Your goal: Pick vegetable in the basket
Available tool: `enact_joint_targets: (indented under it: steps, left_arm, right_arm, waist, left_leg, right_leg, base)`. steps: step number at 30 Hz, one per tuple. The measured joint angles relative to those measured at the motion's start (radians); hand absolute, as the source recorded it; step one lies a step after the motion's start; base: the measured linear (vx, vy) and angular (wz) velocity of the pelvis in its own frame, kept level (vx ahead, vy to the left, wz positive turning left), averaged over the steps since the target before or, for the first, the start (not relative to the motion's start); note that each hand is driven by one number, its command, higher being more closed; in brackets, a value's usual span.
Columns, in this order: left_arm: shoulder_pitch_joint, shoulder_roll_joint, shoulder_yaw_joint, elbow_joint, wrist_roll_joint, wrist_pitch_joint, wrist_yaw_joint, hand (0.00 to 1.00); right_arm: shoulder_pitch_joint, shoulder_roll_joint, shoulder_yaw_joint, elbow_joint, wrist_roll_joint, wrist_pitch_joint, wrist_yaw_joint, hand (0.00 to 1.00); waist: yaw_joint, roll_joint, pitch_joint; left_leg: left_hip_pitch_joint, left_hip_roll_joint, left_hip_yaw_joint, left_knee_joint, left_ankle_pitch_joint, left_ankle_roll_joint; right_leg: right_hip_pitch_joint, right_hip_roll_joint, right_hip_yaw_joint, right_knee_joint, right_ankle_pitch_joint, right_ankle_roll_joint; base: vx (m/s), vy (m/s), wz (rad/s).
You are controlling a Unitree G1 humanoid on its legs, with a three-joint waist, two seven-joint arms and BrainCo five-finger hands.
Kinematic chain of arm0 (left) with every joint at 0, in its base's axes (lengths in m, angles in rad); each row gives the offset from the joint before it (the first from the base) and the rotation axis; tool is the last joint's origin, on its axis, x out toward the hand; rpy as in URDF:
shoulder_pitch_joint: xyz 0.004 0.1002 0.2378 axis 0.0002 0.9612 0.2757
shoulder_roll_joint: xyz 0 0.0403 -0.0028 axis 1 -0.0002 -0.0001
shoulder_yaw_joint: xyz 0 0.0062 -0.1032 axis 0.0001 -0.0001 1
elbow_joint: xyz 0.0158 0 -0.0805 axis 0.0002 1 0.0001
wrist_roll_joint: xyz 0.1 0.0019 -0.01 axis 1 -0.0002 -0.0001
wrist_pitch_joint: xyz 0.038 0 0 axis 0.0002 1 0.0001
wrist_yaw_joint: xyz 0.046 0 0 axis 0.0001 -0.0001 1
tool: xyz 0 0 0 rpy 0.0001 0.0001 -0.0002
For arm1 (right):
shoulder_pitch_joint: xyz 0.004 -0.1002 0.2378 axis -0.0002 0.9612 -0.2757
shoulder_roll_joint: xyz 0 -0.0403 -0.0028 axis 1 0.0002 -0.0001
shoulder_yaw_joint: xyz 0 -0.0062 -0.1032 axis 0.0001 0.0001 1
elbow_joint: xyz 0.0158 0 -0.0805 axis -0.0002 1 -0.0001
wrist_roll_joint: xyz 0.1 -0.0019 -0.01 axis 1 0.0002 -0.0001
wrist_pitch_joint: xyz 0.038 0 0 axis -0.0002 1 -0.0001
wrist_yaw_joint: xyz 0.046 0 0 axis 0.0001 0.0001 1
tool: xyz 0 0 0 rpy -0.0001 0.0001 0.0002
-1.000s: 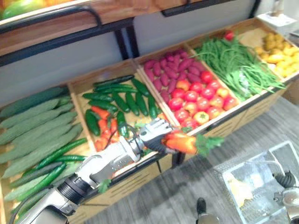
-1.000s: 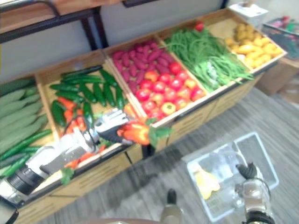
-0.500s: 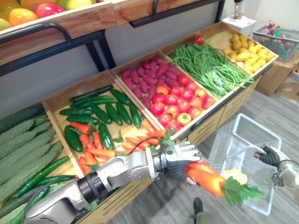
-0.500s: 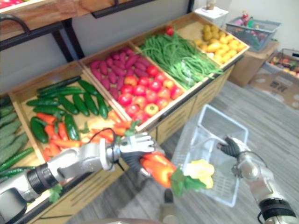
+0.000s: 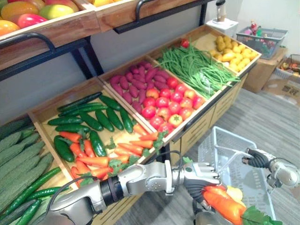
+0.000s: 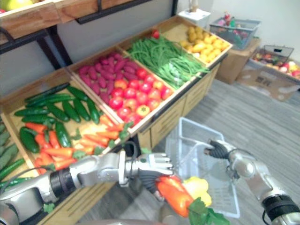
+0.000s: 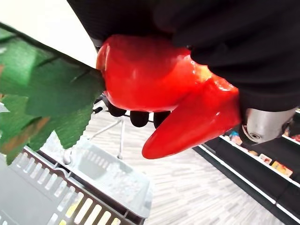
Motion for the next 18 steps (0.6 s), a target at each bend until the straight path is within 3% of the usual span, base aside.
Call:
enact_joint_targets:
  steps: [10,18]
  left_arm:
    - [-0.03,-0.18,-0.007,0.155,0.011,0.031,-0.008,1.0]
    - [-0.037,-0.301,-0.032,0.268,0.05,0.053,-0.022,1.0]
  right_arm:
    - [-0.001,-0.002,0.0,-0.131,0.021,0.004,0.042,1.0]
    - [-0.025,0.047,0.001,-0.163,0.037,0.01,0.065,1.0]
  waist:
    - [-0.004,0.0,-0.02]
    - [-0.008,-0.004,-0.019]
  left_leg:
    - [-0.033,0.025,-0.011,0.042,-0.017,0.002]
    - [-0.033,0.03,-0.007,0.05,-0.021,0.0]
  right_leg:
    - [-0.015,-0.002,-0.013,0.005,0.001,0.0]
    - [-0.016,0.002,-0.01,0.005,0.001,0.0]
  base:
    - [-0.05,0.002,0.04]
    - [-0.04,-0.002,-0.01]
